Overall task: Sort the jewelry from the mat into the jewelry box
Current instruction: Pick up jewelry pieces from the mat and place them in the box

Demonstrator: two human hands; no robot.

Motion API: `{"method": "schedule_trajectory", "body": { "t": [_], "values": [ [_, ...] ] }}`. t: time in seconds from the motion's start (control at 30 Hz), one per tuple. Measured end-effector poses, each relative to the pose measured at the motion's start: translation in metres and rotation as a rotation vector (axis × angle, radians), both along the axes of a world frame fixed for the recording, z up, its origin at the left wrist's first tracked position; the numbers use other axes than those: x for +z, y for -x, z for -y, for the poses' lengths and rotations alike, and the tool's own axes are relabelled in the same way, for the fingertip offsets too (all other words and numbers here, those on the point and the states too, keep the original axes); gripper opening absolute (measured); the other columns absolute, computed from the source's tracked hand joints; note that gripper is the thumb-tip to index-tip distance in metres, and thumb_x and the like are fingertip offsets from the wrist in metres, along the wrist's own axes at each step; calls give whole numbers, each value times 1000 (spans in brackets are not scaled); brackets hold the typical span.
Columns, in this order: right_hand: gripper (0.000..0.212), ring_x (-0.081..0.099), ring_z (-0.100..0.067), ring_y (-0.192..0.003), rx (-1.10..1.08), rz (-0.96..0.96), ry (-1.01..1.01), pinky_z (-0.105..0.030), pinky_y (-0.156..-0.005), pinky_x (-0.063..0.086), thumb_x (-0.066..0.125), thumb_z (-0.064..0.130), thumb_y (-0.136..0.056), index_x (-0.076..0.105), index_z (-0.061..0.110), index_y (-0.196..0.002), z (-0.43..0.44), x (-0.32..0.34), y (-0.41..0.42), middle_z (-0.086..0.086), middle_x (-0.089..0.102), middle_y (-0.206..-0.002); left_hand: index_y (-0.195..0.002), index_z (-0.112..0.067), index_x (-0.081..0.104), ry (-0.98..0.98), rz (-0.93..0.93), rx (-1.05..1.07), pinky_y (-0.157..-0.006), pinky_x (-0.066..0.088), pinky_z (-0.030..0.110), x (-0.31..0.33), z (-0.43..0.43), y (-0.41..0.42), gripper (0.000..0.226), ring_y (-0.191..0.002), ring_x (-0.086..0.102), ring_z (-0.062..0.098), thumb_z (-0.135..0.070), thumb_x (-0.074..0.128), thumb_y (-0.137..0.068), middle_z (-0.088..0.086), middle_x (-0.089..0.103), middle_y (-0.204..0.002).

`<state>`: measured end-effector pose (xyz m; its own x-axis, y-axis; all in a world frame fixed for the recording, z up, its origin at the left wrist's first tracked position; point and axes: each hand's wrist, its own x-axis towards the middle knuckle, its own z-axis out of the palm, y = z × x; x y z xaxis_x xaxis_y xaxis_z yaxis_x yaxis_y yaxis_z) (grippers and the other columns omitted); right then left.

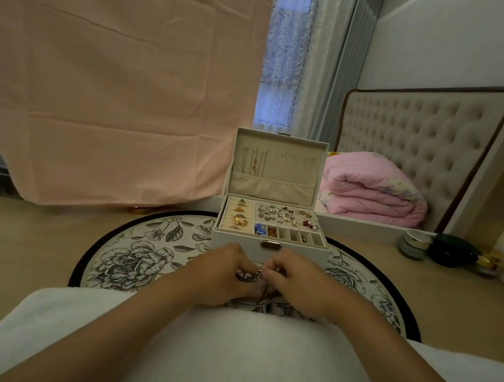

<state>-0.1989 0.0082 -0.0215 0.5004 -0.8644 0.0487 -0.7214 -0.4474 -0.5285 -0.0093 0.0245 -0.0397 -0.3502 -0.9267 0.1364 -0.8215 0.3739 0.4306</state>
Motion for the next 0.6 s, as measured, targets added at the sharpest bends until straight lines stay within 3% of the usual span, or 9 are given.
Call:
{"method": "schedule_trajectory", "body": {
  "t": [0.1,0.2,0.27,0.33,0.4,0.47,0.6],
  "values": [
    [18,54,-8,-85,-23,94,-3,-27,-74,45,51,35,-103,58,32,-86,10,-8,5,13,51,-94,-103,-37,73,51,-118,75,-86,48,30,0,8,8,18,-93,54,7,-45,70,-87,-12,53,-105],
    [16,53,-7,-90,-59,201,-12,-26,-76,42,52,34,-102,59,34,-87,18,-14,7,13,53,-98,-101,-32,75,77,-121,99,-95,46,35,5,16,10,24,-101,52,7,-50,64,-89,-11,55,-111],
    [17,52,-8,-83,-58,292,-47,-27,-73,42,50,31,-103,60,29,-90,19,-12,7,10,55,-93,-105,-37,73,128,-31,117,-108,32,41,10,21,10,27,-118,44,9,-55,59,-90,-13,54,-122],
    [18,51,-10,-80,-51,384,-127,-31,-73,43,46,30,-105,59,21,-96,17,-11,5,6,57,-89,-94,-40,70,161,-29,136,-109,25,41,16,24,12,19,-122,39,10,-53,56,-92,-13,54,-123],
    [16,61,-14,-89,-58,475,-234,-38,-86,49,48,30,-104,58,19,-110,17,-13,4,1,65,-99,-78,-34,66,154,-209,132,-102,36,44,22,26,14,23,-109,48,14,-47,55,-94,-9,58,-107],
    [21,68,-18,-101,-48,520,-330,-44,-100,51,57,27,-98,57,23,-119,19,-17,6,-2,70,-110,-79,-21,66,60,-503,120,-86,45,42,28,26,14,28,-86,56,16,-36,53,-99,-3,60,-86],
    [43,69,-16,-105,-5,503,-384,-37,-101,53,70,7,-89,56,17,-129,23,-23,8,-3,71,-111,-83,-10,62,-138,-959,80,-74,47,34,33,27,12,27,-66,54,16,-23,49,-103,2,55,-66]
  ]
}}
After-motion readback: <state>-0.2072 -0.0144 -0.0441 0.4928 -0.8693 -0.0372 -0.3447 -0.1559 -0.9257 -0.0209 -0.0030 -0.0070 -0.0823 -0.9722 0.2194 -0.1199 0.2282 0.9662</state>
